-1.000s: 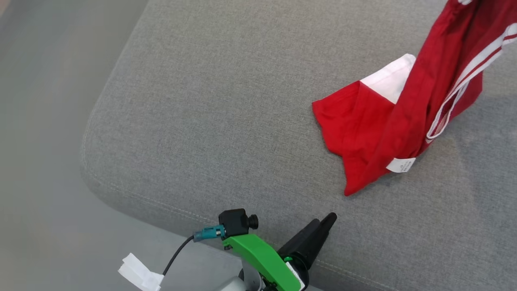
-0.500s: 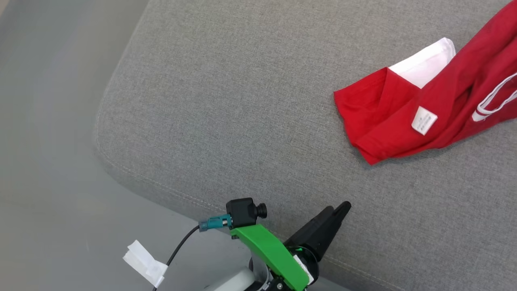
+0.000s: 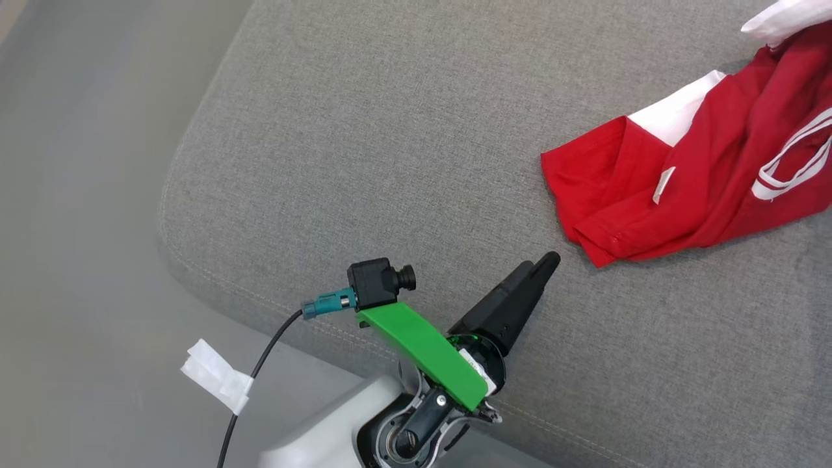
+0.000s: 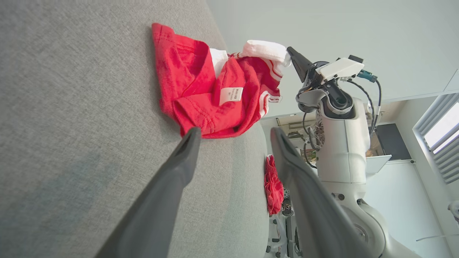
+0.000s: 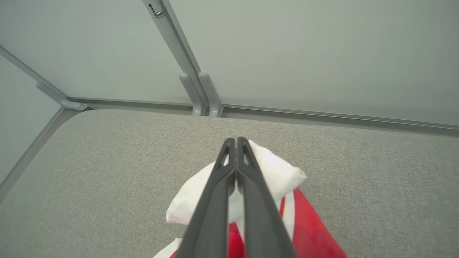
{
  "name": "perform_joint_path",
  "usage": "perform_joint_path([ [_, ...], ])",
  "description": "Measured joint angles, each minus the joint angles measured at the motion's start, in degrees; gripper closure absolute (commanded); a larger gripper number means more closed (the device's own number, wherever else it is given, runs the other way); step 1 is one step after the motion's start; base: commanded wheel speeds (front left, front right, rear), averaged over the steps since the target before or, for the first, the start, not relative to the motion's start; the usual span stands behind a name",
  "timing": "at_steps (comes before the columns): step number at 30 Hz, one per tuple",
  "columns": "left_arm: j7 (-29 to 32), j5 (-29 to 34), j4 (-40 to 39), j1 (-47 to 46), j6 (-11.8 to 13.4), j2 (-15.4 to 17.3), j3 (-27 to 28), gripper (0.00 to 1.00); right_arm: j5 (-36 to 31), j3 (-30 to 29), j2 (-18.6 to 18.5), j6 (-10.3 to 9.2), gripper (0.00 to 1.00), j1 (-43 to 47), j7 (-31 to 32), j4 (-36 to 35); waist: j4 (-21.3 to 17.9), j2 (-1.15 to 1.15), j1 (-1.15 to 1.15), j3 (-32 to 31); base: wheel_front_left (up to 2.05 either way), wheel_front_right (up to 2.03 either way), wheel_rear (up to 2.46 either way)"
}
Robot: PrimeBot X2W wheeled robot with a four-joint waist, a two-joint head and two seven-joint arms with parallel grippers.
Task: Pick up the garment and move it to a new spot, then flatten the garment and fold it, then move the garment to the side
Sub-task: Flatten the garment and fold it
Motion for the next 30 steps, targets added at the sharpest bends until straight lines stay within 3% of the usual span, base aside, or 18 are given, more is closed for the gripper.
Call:
perform_joint_path([
  [6,1.08,-6.67,0.38,-0.60,0.00,0.01,-3.37,0.00,0.92,-0.82,-0.04,0.07,1.00,3.15,-1.59,0.14,-0.93,0.00,0.00,-1.62,0.00,0.00,0.00],
  [16,1.10,-13.57,1.46,-2.96,0.09,0.01,-3.41,0.00,1.41,-0.32,1.30,0.68,1.00,3.11,-1.97,-1.79,-4.83,0.00,0.00,-1.97,0.00,0.00,0.00],
  [30,1.09,-17.44,5.38,-9.63,1.09,-0.07,-2.86,0.00,1.92,-0.42,1.69,1.12,1.00,2.99,-2.37,-4.01,-8.93,0.00,0.00,0.27,0.00,0.00,0.00],
])
